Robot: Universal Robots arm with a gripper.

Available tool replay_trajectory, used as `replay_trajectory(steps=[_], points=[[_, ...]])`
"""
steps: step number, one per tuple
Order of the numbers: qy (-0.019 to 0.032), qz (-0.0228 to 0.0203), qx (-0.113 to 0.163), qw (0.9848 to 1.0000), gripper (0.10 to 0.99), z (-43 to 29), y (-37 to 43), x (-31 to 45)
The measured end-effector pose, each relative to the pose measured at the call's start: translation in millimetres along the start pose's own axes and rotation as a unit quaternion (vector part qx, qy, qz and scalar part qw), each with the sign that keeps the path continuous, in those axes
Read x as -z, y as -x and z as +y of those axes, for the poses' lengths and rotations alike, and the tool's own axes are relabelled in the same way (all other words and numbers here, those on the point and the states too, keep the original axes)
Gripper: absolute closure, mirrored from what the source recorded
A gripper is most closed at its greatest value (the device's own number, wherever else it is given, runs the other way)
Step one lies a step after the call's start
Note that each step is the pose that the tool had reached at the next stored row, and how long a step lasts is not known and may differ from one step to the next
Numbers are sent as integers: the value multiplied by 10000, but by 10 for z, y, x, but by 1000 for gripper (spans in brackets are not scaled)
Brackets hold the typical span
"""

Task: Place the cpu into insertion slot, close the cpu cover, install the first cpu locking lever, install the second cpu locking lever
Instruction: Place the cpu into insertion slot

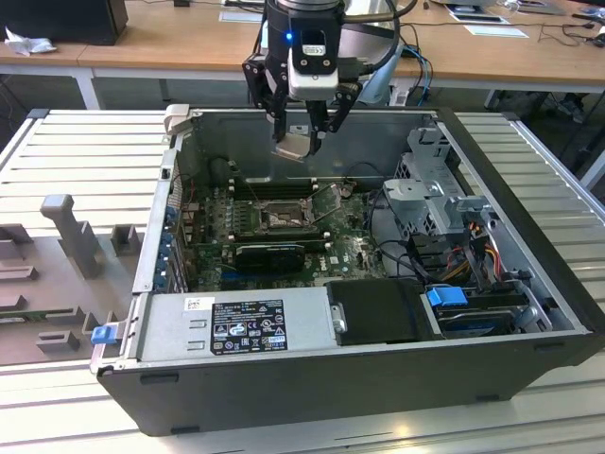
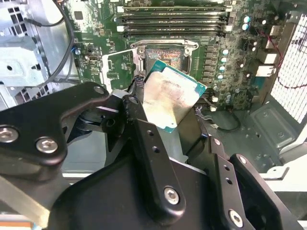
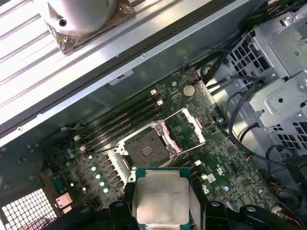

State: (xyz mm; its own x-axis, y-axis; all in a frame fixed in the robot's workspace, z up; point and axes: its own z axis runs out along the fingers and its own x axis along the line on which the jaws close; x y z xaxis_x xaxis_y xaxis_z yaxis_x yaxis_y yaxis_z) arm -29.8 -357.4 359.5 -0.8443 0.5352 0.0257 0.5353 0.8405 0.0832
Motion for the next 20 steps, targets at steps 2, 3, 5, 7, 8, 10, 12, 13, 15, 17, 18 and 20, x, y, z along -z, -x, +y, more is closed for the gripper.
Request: replay_trajectory(steps=[2, 3, 5, 7, 8, 10, 12, 13, 15, 17, 18, 20], points=[[6, -17, -207, 9998, 557, 0, 0, -2], [7, -22, -269, 9996, 557, 0, 0, -3], [13, -39, -475, 9989, 557, 0, 0, -4], [18, -55, -664, 9978, 557, 0, 0, -4], [19, -59, -717, 9974, 557, 0, 0, -5], [25, -75, -907, 9958, 557, 0, 0, -7], [27, -81, -982, 9951, 557, 0, 0, -10], [28, -85, -1019, 9948, 557, 0, 0, -14], [28, -87, -1042, 9945, 557, -1, 1, -25], [28, -87, -1050, 9944, 557, -3, 1, -42], [28, -88, -1052, 9944, 557, -4, 1, -49], [28, -87, -1055, 9944, 557, -6, 2, -68]])
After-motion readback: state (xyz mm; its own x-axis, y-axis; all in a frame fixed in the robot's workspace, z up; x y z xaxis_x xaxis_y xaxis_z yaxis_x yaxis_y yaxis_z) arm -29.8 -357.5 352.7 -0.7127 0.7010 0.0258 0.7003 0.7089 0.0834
